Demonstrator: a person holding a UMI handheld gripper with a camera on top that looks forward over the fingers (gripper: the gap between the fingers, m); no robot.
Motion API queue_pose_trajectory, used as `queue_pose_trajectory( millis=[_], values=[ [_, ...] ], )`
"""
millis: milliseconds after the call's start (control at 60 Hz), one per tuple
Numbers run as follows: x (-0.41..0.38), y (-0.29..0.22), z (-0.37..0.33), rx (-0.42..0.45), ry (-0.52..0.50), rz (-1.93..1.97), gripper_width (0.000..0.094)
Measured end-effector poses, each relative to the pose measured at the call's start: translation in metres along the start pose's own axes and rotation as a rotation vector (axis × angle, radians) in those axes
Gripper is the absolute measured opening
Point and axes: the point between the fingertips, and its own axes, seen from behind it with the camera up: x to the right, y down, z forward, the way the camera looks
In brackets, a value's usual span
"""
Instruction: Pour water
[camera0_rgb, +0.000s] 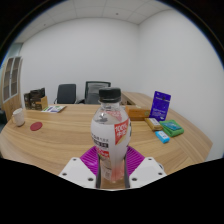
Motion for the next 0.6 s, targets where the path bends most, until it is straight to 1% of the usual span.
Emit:
queue_pose_trajectory(
  millis=[150, 267, 333, 417, 467, 517, 600],
  values=[
    [-0.008, -0.062, 0.000, 0.037, 0.118, -0.136, 0.0320],
    [-0.030, -0.127, 0.000, 0.060, 0.229, -0.272, 0.0320],
    [-0.057, -0.166, -0.001, 0.077, 0.316, -0.405, 0.0321],
    [-0.095, -0.208, -0.002, 0.089, 0.400, -0.562, 0.0319],
    [-0.126, -0.230, 0.002, 0.096, 0.426, -0.651, 0.0319],
    [-0.156, -0.250, 0.009, 0.110, 0.426, -0.748, 0.0319],
    [-0.217, -0.270, 0.023, 0.125, 0.431, -0.958, 0.0319]
  ],
)
